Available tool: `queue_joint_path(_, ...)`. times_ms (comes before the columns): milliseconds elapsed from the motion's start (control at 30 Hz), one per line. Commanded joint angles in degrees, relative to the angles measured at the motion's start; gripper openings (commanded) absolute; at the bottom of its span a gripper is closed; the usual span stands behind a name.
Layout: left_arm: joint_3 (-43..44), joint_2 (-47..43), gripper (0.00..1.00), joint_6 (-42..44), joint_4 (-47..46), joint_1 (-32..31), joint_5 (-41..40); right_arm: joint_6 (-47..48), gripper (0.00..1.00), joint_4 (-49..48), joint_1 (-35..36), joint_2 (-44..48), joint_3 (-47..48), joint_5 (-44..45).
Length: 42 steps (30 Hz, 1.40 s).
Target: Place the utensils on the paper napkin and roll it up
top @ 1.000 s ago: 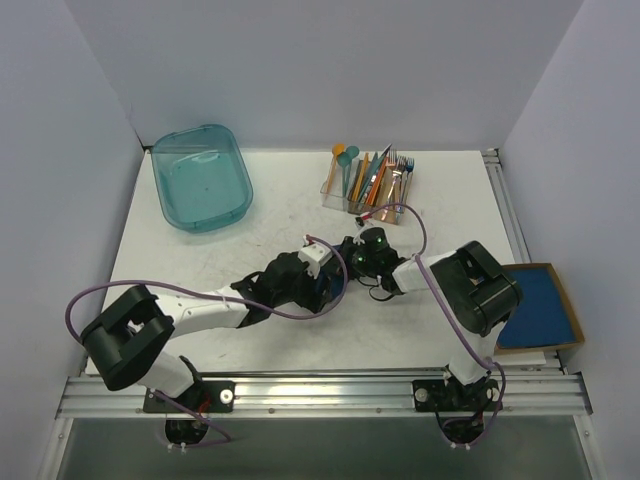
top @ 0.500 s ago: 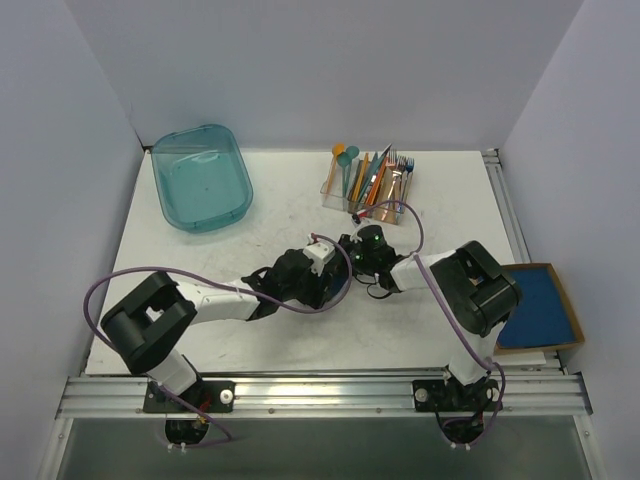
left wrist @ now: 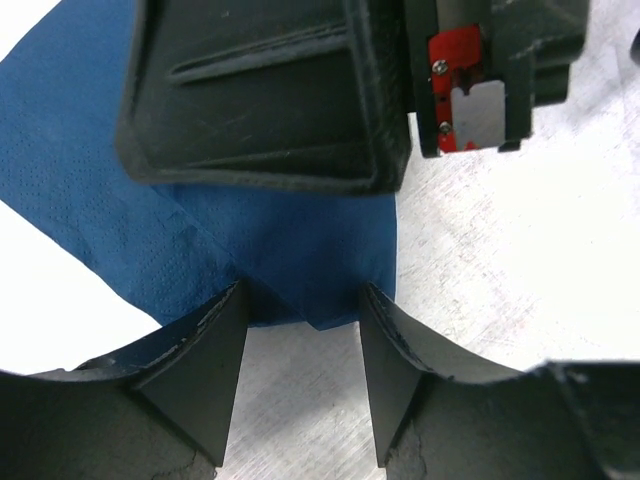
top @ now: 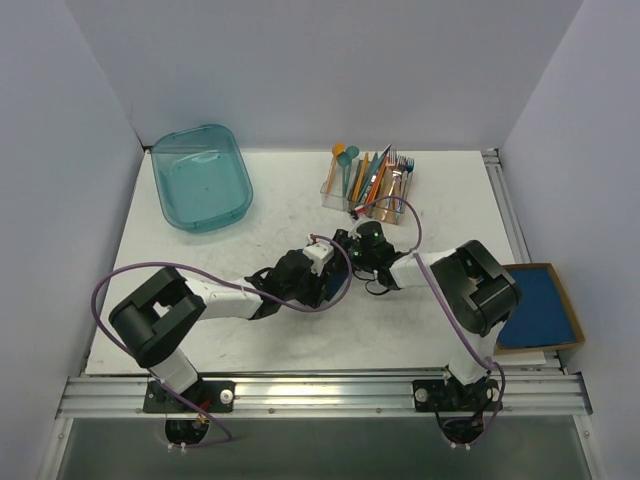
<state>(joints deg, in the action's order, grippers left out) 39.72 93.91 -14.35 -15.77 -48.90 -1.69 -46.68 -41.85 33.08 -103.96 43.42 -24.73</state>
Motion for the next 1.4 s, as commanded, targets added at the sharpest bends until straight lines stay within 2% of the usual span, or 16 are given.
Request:
queue_joint_path(0, -0.6, 1.1, 0.56, -1.5, -2.9, 0.3, 0.4, -0.4, 0.27, -4.0, -0.4, -0.9, 1.1, -1.3)
queue_joint_path(133, -0.6, 1.5, 0.56, -2.1, -3.1, 0.3, 0.8, -2.5, 0.43, -10.5, -1.3, -1.0, -1.2, -3.2)
queue_joint_path(333, -0.8, 1.4, 0.56, -2.5, -2.9, 0.5, 1.2, -5.6, 0.46, -18.4, -2.1, -1.1, -4.7, -4.9)
queue_joint_path(667, -1.6, -1.7, 0.58, -3.4, -3.3, 1.3, 1.7, -8.8, 0.23, -25.8, -2.0, -6.6, -7.6, -5.3)
queue_joint_path(800, -1.1, -4.1, 0.59, -3.5, -2.0, 1.8, 3.0, -8.9, 0.2, -26.1, -2.0, -7.5, -8.0, -4.9)
queue_joint_path(1033, -1.8, -12.9, 0.76, -4.4, 2.4, 4.1, 2.1, -7.7, 0.16, -23.6, -2.0, -7.7, -7.6, -4.0)
queue_joint_path(1167, 0.7, -16.7, 0.94, -5.6, 9.1, 7.9, -1.7, -7.5, 0.15, -22.6, -2.0, -7.7, -7.6, -3.7)
queue_joint_path(1367, 7.6, -13.8, 0.94, -11.4, 19.8, 16.9, -0.9, -7.2, 0.13, -22.0, -2.0, -7.6, -7.3, -3.7)
